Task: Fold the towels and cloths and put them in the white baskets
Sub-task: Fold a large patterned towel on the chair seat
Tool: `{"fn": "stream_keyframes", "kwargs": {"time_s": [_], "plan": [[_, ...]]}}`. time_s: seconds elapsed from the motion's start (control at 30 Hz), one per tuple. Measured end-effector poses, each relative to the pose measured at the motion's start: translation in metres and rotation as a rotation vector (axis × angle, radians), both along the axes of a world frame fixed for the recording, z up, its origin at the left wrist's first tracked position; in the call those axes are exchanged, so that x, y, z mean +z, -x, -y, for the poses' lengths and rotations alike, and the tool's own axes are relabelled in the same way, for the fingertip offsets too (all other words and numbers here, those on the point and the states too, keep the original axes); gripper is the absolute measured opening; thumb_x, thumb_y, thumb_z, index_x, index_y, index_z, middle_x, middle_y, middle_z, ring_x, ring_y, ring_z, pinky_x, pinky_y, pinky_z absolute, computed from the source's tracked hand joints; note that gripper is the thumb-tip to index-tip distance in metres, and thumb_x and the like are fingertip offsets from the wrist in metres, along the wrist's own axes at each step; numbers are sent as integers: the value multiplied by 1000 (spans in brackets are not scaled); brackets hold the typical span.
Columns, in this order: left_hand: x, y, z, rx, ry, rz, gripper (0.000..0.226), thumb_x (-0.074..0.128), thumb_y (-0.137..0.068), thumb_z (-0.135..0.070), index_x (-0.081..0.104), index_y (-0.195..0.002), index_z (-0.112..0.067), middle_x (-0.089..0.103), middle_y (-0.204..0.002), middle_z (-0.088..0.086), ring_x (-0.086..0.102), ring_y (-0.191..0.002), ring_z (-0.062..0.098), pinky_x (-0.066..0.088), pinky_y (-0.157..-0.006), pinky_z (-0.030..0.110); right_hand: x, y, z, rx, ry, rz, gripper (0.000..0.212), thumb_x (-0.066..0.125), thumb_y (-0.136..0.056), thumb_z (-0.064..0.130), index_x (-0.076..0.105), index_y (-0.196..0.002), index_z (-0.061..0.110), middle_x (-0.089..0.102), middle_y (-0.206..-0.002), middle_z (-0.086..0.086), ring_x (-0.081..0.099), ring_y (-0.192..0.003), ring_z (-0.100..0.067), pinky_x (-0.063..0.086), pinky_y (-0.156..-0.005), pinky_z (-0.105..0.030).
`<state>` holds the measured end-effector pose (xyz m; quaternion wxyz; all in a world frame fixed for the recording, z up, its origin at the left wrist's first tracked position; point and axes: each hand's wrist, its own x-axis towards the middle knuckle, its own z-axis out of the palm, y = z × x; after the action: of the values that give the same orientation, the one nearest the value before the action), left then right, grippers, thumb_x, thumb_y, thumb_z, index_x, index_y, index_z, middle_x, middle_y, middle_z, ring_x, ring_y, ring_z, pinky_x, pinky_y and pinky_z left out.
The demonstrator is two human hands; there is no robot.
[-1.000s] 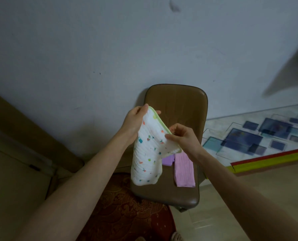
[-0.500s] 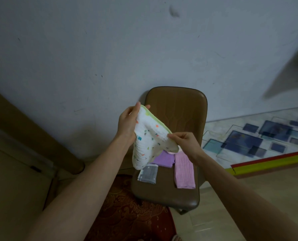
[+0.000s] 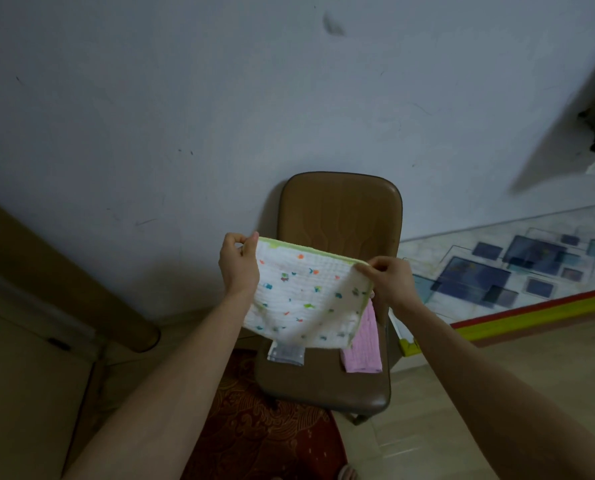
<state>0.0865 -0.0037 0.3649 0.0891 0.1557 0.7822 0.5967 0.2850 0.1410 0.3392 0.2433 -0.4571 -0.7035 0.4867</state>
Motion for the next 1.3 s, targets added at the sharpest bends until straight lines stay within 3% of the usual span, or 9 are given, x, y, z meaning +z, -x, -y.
{"fn": "stream_keyframes", "kwargs": {"time_s": [0.1, 0.3, 0.47, 0.57, 0.7, 0.9, 1.03, 1.17, 1.3], "plan": [[-7, 1, 0, 38, 25, 5, 23, 57, -97, -22, 44, -88, -4, 56, -79, 9, 51, -59, 9, 35, -40, 8, 11, 4, 0, -128, 142, -184, 22, 75, -82, 16, 62, -70, 4, 62, -65, -5, 58, -59, -13, 47, -54, -24], [-14, -1, 5, 46, 25, -20, 22, 55, -98, -22, 44, -89, -5, 58, -86, 11, 59, -65, 13, 37, -38, 8, 19, 9, -5, -210, 266, -344, 28, 78, -78, 9, 53, -66, 12, 61, -71, -6, 60, -73, -21, 54, -75, -40], [-18, 4, 9, 32, 7, -41, 21, 57, -97, -20, 44, -89, -5, 59, -83, 9, 57, -63, 5, 38, -39, 8, 20, 11, -6, -128, 289, -304, 22, 76, -78, 2, 58, -68, 9, 64, -75, -9, 61, -78, -26, 55, -81, -45], [-21, 11, 13, 67, 5, -73, 21, 57, -96, -16, 43, -87, -4, 54, -71, 2, 52, -59, 5, 36, -41, 8, 21, 9, -4, -43, 283, -254, 13, 76, -80, 8, 68, -70, 6, 69, -74, -7, 65, -81, -27, 55, -81, -40], [-25, 16, 12, 133, 22, -96, 21, 58, -96, -16, 44, -86, -4, 49, -67, -3, 47, -58, 5, 34, -44, 7, 18, 8, -4, -10, 319, -246, 10, 76, -82, 18, 76, -79, 8, 75, -84, -9, 69, -93, -31, 52, -95, -49], [-35, 15, 8, 183, 6, -30, 22, 57, -96, -19, 44, -87, -5, 56, -81, 11, 53, -72, 21, 34, -47, 15, 15, 13, -1, -127, 341, -244, 11, 79, -77, 9, 73, -68, 7, 72, -73, -4, 68, -83, -26, 54, -91, -51], [-38, 10, 8, 130, 38, -39, 20, 57, -96, -19, 45, -87, -5, 57, -82, 10, 54, -68, 18, 35, -45, 8, 14, 10, -2, -194, 315, -276, 13, 78, -76, 3, 69, -67, 5, 69, -75, -7, 64, -79, -22, 57, -87, -43], [-43, 7, 15, 27, 121, -88, 20, 59, -95, -20, 48, -86, -6, 62, -85, 11, 61, -75, 23, 37, -44, 10, 11, 4, -2, -183, 215, -209, 13, 74, -81, 4, 66, -71, 7, 67, -76, -6, 65, -79, -21, 58, -69, -26], [-33, 4, 8, 25, -35, -104, 19, 60, -94, -20, 49, -85, -8, 57, -73, -1, 57, -66, 13, 42, -52, 20, 12, 6, -14, -233, 125, -342, 18, 77, -77, 2, 61, -77, 11, 63, -77, -6, 60, -70, -15, 55, -66, -26]]}}
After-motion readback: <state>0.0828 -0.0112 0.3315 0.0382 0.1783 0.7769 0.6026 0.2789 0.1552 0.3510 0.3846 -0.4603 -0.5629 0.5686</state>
